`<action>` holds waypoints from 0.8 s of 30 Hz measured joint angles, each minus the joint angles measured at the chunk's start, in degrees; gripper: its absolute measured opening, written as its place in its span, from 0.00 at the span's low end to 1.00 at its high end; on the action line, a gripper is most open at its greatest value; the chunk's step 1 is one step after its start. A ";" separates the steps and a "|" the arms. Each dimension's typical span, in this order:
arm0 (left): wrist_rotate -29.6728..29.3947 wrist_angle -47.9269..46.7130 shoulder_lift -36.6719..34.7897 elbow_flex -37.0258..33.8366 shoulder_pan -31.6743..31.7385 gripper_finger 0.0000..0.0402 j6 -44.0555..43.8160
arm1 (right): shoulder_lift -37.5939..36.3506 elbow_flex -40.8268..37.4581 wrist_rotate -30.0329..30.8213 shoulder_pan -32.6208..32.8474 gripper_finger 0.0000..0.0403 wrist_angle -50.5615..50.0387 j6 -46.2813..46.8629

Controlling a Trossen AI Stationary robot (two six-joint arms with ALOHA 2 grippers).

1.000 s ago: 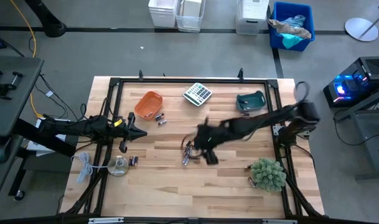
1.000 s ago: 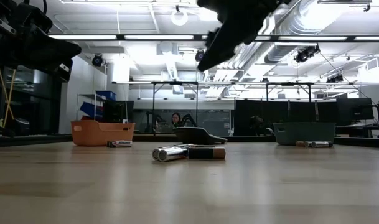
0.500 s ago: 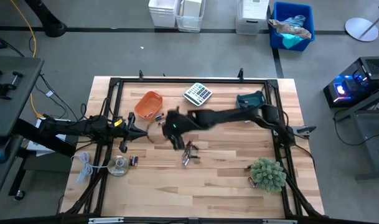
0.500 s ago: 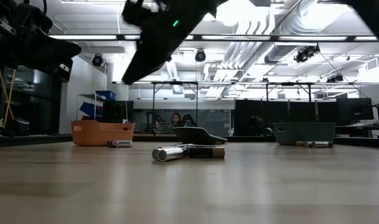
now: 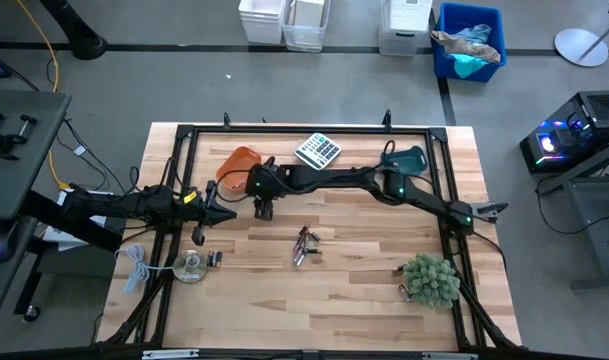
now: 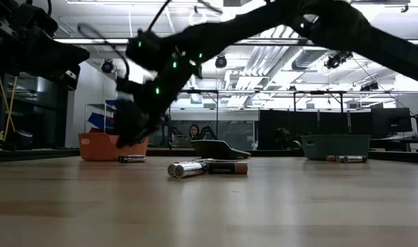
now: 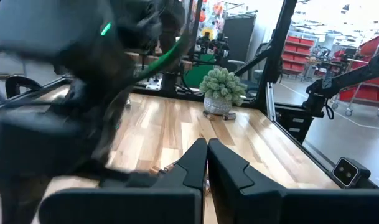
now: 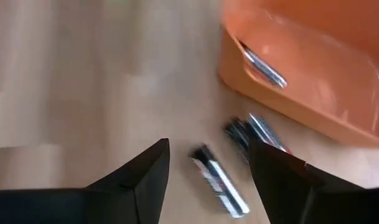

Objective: Sort batteries
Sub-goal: Put the silver battery into the orange bin

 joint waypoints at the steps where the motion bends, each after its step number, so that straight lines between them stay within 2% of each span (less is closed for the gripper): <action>1: -0.01 0.00 0.00 -0.02 0.00 0.01 0.00 | 0.38 -0.02 0.01 -0.26 0.52 -0.38 -0.04; 9: -0.01 -0.01 -0.02 -0.02 -0.02 0.01 0.00 | 0.57 -0.13 -1.79 -0.07 0.52 -2.05 -7.62; 14: -0.01 0.01 -0.02 0.00 0.00 0.01 0.00 | 1.99 0.00 -2.07 0.17 0.49 -3.05 -7.06; 17: -0.01 0.01 -0.02 0.00 -0.02 0.01 0.01 | 2.74 0.15 -2.29 0.27 0.39 -3.86 -4.31; 21: 0.01 0.00 0.00 -0.02 0.00 0.01 0.00 | 2.48 0.35 -4.83 0.30 0.11 -7.19 -2.61; 24: 0.00 0.01 -0.01 0.00 0.00 0.01 0.00 | 0.60 0.07 -8.10 0.10 0.09 -13.05 -2.77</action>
